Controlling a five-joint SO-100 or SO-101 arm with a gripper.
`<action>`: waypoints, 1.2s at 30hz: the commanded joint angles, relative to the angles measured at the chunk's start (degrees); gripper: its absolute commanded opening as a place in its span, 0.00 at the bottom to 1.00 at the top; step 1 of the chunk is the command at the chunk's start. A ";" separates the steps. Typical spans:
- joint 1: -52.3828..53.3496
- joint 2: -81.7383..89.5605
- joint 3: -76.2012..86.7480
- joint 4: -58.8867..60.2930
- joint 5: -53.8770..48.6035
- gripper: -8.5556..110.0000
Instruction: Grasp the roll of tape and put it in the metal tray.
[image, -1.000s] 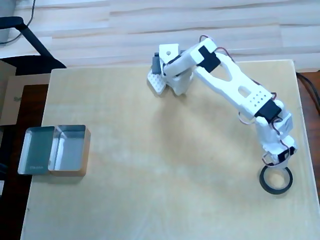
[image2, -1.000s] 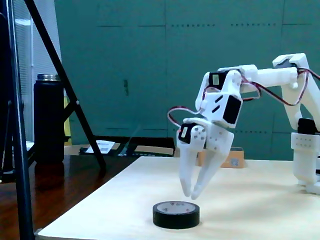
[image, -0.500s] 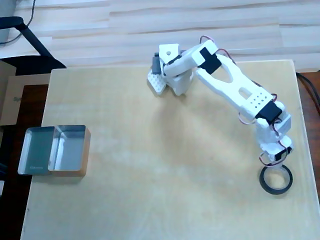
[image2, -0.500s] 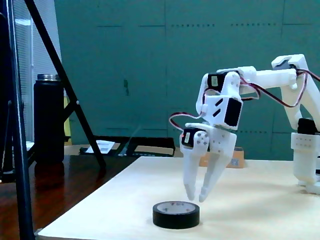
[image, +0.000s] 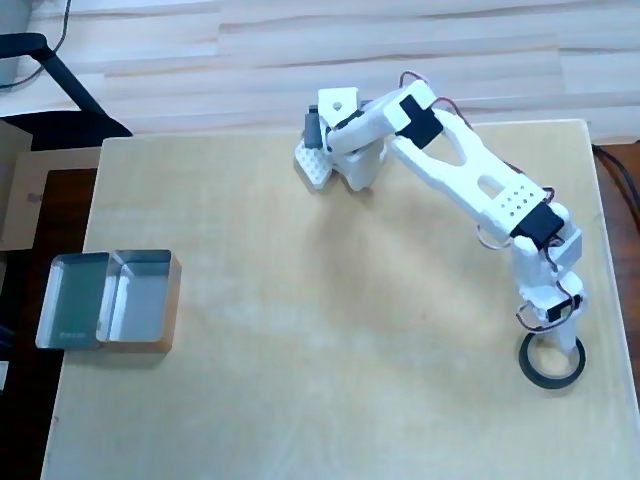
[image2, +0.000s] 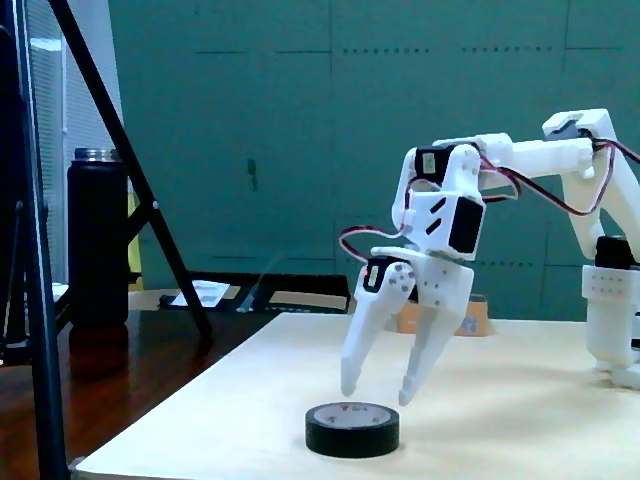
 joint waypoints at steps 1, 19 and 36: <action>-0.09 0.26 0.44 0.53 0.53 0.22; -0.35 -4.48 -1.32 2.90 0.00 0.22; -0.79 -5.27 -1.93 2.90 -0.26 0.08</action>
